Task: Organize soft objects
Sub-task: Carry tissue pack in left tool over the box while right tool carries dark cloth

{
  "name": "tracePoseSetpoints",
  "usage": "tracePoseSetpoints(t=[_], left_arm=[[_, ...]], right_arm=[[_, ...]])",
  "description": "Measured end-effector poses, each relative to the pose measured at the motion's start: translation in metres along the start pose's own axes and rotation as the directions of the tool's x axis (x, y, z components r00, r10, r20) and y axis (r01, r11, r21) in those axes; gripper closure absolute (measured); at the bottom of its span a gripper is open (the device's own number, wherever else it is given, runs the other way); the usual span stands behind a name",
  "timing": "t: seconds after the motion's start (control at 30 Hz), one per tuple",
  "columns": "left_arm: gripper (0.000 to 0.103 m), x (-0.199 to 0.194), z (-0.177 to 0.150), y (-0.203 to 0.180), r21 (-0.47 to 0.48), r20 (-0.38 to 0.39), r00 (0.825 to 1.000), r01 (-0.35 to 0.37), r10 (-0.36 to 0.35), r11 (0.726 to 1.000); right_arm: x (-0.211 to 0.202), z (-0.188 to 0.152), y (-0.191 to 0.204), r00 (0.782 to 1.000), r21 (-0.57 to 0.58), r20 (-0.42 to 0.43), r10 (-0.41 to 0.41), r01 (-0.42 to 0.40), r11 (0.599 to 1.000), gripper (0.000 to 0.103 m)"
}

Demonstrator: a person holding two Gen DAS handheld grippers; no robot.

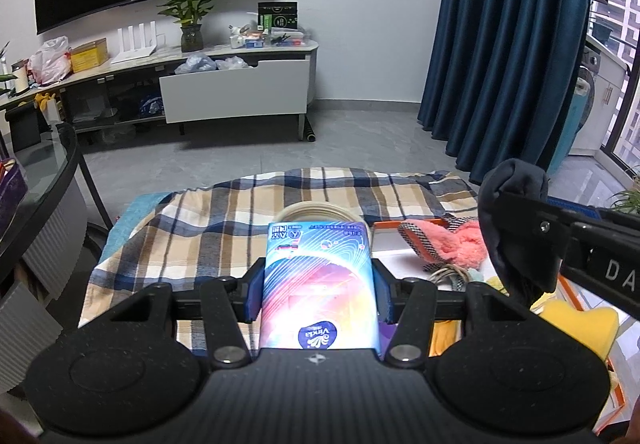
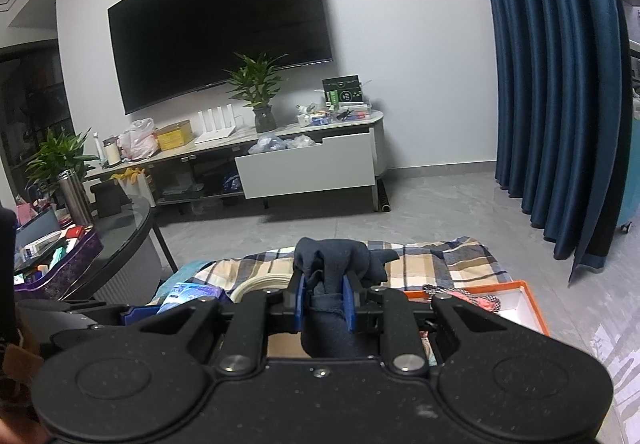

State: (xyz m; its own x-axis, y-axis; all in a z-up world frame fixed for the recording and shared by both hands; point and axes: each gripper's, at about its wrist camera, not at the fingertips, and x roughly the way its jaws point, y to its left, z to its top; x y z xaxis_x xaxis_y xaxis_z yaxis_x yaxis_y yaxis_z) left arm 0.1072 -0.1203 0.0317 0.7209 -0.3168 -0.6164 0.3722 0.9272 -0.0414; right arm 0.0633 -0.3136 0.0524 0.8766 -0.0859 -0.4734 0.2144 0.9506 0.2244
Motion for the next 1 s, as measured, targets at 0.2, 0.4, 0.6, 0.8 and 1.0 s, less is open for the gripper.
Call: tracePoseSetpoints(t=[0.2,0.4,0.6,0.8,1.0], left_arm=[[0.050,0.001,-0.002,-0.009,0.007,-0.007,1.000,0.018,-0.018,1.000],[0.050,0.003,-0.004,-0.020,0.016,-0.017,0.999,0.041,-0.041,0.999],[0.050,0.003,-0.006,-0.029,0.017,-0.026,0.998,0.065,-0.065,0.998],[0.050,0.002,-0.007,-0.039,0.022,-0.032,0.996,0.085,-0.085,0.996],[0.050,0.003,-0.009,-0.049,0.024,-0.045,0.993,0.108,-0.107,0.994]], right_arm=[[-0.005,-0.001,-0.011,1.000,0.013,0.003,-0.015,0.015,1.000,0.079],[-0.009,-0.002,-0.021,0.999,0.021,0.005,-0.033,0.033,0.999,0.079],[-0.015,-0.004,-0.032,0.998,0.038,0.008,-0.056,0.056,0.998,0.078],[-0.020,-0.008,-0.044,0.997,0.055,0.004,-0.077,0.076,0.996,0.078],[-0.027,-0.011,-0.057,0.995,0.070,0.006,-0.095,0.094,0.993,0.078]])
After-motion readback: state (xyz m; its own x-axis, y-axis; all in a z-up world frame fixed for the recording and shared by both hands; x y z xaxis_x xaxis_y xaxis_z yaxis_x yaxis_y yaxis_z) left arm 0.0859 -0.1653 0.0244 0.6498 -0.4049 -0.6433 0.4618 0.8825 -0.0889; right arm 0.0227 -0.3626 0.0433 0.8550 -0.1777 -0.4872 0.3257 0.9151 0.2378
